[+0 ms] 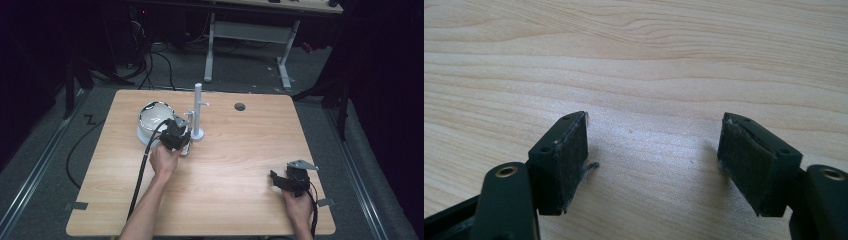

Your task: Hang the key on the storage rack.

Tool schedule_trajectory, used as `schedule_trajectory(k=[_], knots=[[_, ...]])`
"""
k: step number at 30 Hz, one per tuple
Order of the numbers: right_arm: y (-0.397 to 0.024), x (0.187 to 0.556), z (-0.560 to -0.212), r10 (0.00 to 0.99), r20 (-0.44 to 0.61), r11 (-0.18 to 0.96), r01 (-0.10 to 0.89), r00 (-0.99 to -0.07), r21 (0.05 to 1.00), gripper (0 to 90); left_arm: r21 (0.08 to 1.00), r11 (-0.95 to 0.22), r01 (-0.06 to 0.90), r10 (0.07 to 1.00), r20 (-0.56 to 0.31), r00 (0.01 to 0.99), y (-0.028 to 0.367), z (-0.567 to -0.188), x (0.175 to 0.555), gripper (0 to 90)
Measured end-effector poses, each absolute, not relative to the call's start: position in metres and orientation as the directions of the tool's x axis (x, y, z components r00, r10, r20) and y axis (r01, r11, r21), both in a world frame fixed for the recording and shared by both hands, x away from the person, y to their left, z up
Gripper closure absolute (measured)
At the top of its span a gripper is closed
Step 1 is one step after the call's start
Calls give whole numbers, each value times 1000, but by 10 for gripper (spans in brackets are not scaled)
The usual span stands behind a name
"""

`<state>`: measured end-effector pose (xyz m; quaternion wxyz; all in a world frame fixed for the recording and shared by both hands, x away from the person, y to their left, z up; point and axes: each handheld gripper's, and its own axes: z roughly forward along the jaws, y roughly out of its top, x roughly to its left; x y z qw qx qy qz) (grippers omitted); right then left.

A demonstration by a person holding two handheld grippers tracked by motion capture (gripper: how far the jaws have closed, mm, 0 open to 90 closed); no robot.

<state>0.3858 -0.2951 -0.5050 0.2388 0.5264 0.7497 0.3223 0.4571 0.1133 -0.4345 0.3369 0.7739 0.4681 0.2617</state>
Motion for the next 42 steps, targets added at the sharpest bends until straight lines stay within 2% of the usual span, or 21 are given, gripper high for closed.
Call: schedule_trajectory(k=[5, 10, 22, 42], knots=[[-295, 386, -505, 943, -19, 238, 635, -331, 735, 283, 776, -321, 543, 902, 76, 426, 114, -431, 454, 573], [-295, 386, -505, 943, -19, 238, 635, -332, 735, 283, 788, -310, 532, 904, 71, 422, 116, -429, 450, 498], [-295, 386, -505, 943, -19, 238, 635, -331, 735, 284, 827, -223, 516, 918, 0, 397, 139, -422, 436, 439], [-295, 386, -505, 944, -19, 238, 636, -330, 734, 284, 865, -152, 478, 923, -49, 381, 172, -413, 410, 427]])
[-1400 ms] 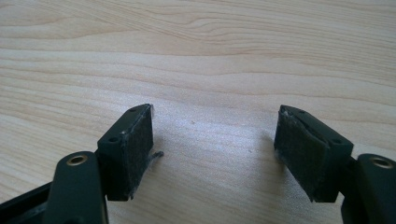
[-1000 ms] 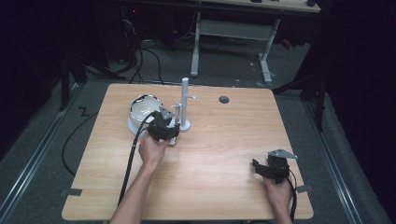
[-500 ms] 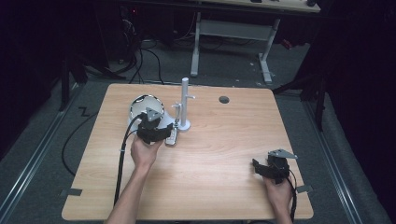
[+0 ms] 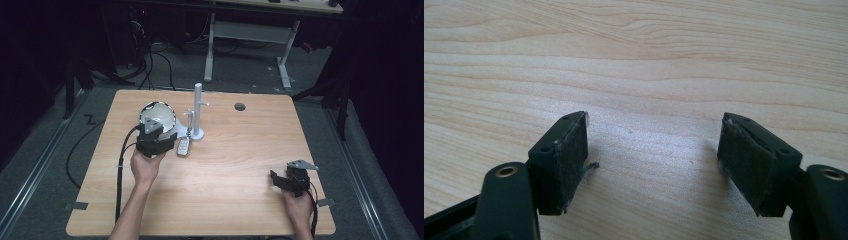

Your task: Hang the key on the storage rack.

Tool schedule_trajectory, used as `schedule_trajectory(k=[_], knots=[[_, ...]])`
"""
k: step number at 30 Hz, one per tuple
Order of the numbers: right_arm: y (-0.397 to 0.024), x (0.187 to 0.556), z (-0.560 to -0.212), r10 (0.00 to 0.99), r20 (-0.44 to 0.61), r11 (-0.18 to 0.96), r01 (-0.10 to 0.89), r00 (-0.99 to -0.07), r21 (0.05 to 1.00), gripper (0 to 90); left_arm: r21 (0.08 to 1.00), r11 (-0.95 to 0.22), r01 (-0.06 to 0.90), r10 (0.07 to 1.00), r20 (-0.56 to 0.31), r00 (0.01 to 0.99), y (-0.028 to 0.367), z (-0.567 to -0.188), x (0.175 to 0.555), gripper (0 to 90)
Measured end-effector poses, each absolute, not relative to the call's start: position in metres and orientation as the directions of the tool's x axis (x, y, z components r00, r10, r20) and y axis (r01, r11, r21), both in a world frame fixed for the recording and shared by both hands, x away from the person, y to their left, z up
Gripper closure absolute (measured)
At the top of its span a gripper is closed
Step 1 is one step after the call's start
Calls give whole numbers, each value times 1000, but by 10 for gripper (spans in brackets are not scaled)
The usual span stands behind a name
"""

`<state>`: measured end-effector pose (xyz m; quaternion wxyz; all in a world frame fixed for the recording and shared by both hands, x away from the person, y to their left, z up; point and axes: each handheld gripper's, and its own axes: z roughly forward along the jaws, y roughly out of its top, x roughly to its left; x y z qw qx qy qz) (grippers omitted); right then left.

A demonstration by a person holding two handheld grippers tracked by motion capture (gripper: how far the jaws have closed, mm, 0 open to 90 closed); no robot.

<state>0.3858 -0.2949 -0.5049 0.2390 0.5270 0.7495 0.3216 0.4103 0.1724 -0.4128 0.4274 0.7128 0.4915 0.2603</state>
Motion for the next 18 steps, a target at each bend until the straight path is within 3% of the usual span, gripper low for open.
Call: schedule_trajectory(k=[18], knots=[[-295, 386, -505, 944, -19, 237, 636, -330, 734, 284, 873, -144, 466, 922, -53, 383, 187, -411, 393, 434]])
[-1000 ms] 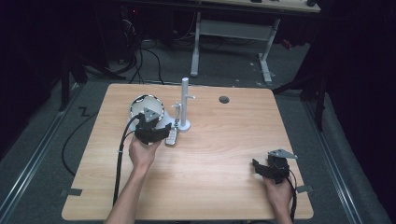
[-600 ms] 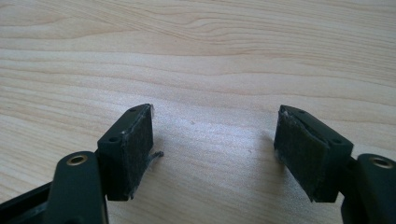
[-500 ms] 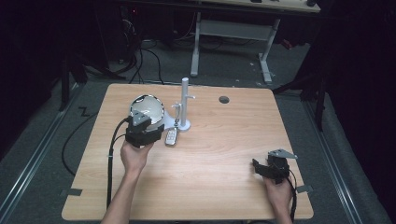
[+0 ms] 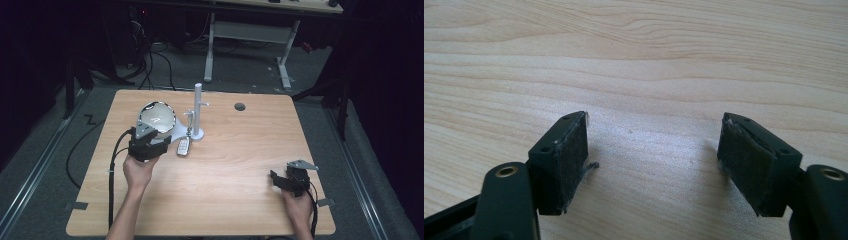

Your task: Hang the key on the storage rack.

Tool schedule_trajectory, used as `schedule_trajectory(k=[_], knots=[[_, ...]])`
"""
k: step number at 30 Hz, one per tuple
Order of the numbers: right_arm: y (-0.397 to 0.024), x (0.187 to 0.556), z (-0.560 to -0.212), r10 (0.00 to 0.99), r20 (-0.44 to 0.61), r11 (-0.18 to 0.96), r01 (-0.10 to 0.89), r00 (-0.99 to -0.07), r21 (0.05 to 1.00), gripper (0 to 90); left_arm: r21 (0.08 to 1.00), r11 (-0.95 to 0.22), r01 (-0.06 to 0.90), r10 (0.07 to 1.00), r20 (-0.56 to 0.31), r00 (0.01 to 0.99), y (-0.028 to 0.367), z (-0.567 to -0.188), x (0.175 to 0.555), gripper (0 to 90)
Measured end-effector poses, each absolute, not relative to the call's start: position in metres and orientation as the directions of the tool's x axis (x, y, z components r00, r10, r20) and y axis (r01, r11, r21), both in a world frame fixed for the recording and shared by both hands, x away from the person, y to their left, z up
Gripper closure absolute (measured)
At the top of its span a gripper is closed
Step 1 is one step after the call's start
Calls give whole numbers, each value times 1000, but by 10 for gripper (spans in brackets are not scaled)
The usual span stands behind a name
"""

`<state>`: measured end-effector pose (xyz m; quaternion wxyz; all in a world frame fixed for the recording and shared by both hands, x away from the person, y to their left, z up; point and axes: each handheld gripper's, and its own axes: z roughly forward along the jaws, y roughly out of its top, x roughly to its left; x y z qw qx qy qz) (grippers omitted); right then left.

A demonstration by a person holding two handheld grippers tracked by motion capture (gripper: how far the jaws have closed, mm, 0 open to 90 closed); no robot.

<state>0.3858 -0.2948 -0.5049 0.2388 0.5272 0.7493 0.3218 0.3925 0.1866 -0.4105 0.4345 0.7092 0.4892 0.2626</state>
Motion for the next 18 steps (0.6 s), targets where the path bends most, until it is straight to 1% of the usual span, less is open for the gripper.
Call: schedule_trajectory(k=[4, 11, 18], knots=[[-295, 386, -505, 944, -19, 237, 636, -330, 734, 284, 872, -137, 470, 923, -60, 380, 190, -413, 388, 434], [-295, 386, -505, 944, -19, 238, 636, -330, 734, 284, 877, -116, 467, 937, -60, 344, 199, -421, 375, 431], [-295, 386, -505, 944, -19, 237, 636, -330, 734, 284, 872, -107, 477, 937, -71, 341, 204, -428, 368, 428]])
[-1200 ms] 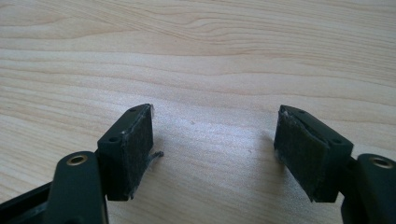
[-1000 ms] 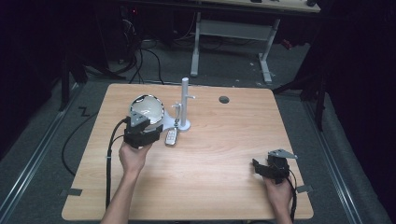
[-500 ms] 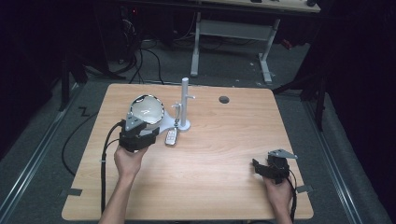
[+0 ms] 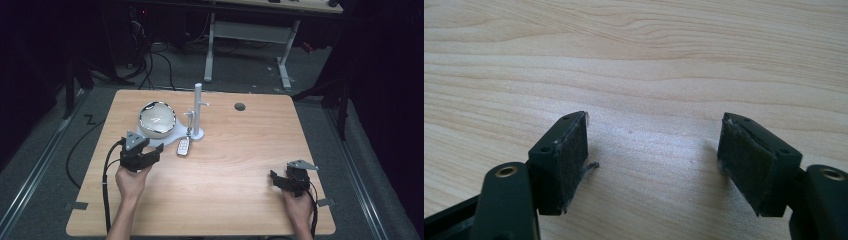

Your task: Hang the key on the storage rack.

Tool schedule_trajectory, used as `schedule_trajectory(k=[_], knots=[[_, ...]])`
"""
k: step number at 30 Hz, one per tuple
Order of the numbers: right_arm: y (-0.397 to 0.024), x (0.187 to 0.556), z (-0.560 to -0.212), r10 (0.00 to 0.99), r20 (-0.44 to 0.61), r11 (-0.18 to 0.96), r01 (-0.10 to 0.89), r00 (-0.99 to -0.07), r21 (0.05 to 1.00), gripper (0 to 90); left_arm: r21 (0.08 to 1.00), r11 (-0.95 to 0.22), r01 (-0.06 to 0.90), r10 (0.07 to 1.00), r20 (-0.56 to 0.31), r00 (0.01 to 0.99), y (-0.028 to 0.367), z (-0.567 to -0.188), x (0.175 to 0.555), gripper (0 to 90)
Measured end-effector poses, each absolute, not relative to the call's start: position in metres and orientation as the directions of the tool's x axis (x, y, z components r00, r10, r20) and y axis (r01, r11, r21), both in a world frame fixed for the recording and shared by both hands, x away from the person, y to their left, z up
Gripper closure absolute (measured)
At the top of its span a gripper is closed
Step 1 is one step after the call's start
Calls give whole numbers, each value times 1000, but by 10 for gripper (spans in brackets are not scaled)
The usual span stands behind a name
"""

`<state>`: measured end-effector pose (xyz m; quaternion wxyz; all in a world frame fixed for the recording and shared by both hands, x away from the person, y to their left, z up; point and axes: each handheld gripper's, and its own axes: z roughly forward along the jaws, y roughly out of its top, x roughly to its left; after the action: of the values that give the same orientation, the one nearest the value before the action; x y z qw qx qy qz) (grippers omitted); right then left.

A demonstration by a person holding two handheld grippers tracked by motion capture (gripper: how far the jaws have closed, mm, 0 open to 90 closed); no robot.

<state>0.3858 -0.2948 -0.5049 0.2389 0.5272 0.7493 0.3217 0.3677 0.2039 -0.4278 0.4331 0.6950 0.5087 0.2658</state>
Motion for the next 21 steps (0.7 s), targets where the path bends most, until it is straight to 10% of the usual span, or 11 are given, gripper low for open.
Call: schedule_trajectory(k=[21], knots=[[-295, 386, -505, 944, -19, 237, 636, -330, 734, 284, 859, -65, 508, 939, -120, 324, 223, -451, 352, 424]])
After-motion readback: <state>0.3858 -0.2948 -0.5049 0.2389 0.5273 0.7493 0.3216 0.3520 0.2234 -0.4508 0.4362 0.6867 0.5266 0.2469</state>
